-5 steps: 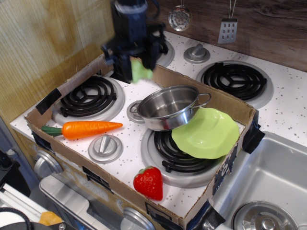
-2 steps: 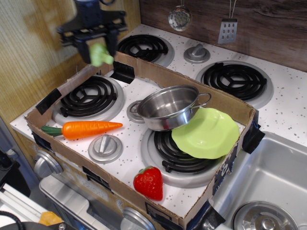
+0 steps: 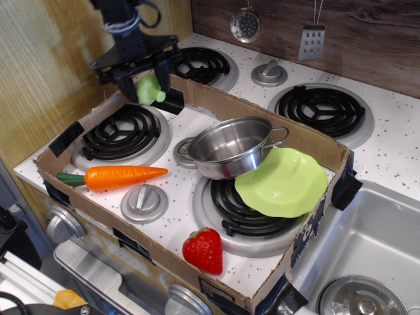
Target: Take broccoli out of pan
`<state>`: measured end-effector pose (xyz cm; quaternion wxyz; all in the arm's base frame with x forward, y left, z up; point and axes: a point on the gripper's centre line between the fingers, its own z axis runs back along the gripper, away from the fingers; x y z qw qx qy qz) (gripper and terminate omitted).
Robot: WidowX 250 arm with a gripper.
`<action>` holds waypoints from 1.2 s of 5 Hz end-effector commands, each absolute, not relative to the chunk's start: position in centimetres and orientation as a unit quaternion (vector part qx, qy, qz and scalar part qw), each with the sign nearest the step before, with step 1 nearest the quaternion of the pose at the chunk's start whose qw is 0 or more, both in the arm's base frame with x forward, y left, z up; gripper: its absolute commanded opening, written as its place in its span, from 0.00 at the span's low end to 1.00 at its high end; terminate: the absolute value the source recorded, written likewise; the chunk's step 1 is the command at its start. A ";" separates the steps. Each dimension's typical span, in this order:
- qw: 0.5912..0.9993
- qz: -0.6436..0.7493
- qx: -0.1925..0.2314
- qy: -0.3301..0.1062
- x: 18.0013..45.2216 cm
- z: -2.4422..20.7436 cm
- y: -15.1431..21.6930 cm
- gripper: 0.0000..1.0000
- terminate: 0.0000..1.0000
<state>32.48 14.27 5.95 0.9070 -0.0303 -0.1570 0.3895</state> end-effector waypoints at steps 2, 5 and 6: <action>0.921 0.319 -0.030 -0.222 34.7 5.5 15.7 0.00 0.00; 0.929 0.306 -0.022 -0.208 35.3 5.8 15.6 1.00 0.00; 0.928 0.306 -0.015 -0.212 35.0 6.2 15.3 1.00 1.00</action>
